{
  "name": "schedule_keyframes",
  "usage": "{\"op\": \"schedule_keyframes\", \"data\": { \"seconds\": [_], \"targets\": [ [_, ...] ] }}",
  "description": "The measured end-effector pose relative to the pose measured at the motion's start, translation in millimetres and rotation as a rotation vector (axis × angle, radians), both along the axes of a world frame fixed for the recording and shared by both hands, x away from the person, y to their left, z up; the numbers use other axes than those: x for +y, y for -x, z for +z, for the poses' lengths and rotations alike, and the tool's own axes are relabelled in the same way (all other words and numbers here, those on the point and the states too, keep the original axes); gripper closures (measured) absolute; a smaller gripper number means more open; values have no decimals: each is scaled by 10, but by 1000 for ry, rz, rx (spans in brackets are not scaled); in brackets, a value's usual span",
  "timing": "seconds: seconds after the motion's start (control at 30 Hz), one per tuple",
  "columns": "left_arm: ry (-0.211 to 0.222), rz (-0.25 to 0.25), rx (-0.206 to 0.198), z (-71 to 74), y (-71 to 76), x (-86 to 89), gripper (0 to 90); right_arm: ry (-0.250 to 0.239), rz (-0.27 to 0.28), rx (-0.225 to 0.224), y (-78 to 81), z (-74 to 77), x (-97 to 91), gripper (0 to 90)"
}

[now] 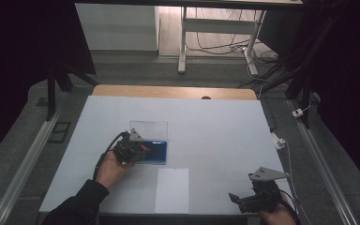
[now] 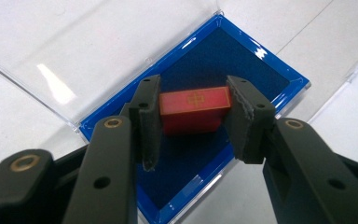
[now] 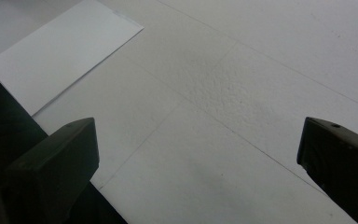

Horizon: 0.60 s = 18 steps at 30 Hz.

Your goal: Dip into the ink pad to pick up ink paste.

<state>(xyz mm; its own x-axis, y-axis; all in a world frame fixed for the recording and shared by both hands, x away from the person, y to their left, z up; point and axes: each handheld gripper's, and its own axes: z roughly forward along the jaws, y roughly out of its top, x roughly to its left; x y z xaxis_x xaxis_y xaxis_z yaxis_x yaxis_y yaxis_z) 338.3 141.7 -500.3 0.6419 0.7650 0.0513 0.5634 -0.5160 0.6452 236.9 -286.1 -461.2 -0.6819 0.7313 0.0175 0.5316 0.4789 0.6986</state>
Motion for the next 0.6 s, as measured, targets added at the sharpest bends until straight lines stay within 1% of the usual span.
{"op": "schedule_keyframes", "data": {
  "seconds": [0.07,0.17,0.23,0.3,0.4,0.6],
  "targets": [
    [14,2,4,-3,-9,14,587,0,0,-1,1,0,-1,0],
    [54,9,23,-9,-31,58,586,2,4,-2,1,0,-2,0],
    [72,17,35,-7,-42,75,586,2,4,-2,1,0,-1,0],
    [75,17,39,0,-47,79,584,4,5,-3,1,1,1,0],
    [68,11,29,8,-39,67,583,7,6,-1,0,3,1,0],
    [90,0,15,79,-16,76,584,3,4,-3,2,2,0,0]
  ]
}}
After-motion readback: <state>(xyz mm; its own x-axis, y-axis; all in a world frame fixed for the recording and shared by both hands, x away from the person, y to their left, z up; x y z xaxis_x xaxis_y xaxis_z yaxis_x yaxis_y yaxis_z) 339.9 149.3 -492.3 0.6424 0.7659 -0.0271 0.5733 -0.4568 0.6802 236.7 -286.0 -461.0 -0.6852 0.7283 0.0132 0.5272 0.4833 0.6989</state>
